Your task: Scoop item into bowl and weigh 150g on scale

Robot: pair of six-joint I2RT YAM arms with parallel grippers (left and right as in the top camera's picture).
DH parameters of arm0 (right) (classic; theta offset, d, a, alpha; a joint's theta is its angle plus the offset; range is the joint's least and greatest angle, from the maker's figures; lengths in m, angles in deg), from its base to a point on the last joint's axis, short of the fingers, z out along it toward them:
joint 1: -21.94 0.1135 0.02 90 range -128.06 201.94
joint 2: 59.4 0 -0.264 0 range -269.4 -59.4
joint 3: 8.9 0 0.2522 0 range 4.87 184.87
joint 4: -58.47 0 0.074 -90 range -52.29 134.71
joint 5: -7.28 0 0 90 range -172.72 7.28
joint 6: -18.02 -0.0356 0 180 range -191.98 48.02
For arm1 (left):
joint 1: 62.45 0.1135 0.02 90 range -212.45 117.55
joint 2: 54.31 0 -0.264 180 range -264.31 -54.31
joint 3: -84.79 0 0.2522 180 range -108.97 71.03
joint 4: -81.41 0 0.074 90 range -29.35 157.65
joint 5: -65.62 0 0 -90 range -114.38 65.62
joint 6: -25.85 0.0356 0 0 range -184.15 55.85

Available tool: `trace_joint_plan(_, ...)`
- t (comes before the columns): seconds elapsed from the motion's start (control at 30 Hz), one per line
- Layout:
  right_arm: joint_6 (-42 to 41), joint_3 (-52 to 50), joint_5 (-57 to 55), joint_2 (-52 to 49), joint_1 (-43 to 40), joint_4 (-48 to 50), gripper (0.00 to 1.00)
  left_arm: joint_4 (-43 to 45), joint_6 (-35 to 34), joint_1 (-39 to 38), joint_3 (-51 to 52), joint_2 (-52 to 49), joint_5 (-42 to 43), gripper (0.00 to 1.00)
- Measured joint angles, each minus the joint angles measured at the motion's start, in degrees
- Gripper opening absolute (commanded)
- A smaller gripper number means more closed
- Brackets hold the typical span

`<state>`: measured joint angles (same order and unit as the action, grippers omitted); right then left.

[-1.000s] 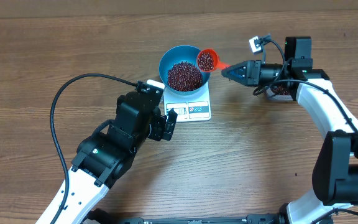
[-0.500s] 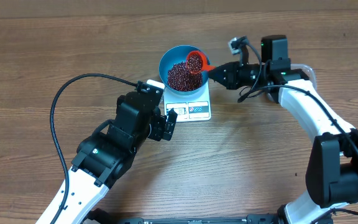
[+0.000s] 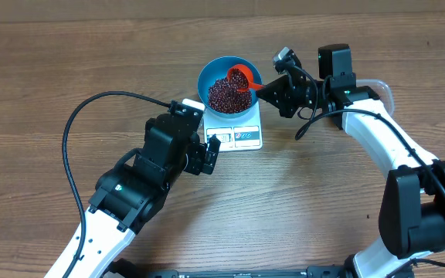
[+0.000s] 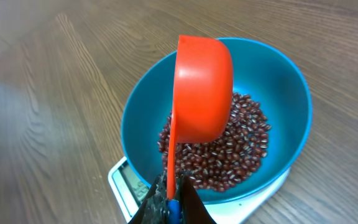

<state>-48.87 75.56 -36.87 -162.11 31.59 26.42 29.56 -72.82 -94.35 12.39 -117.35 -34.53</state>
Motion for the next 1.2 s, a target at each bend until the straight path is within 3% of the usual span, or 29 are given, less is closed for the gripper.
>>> trace_joint_plan(0.5, 8.9, 0.0, -1.3, 0.0, 0.0, -0.4, 0.04, 0.0, 0.0, 0.0, 0.0, 0.0, 0.0, 0.99)
trace_joint_plan(1.2, 9.9, 0.0, -1.3, 0.0, 0.0, 0.2, 0.04, 0.0, 0.0, 0.0, 0.0, 0.0, 0.0, 0.99)
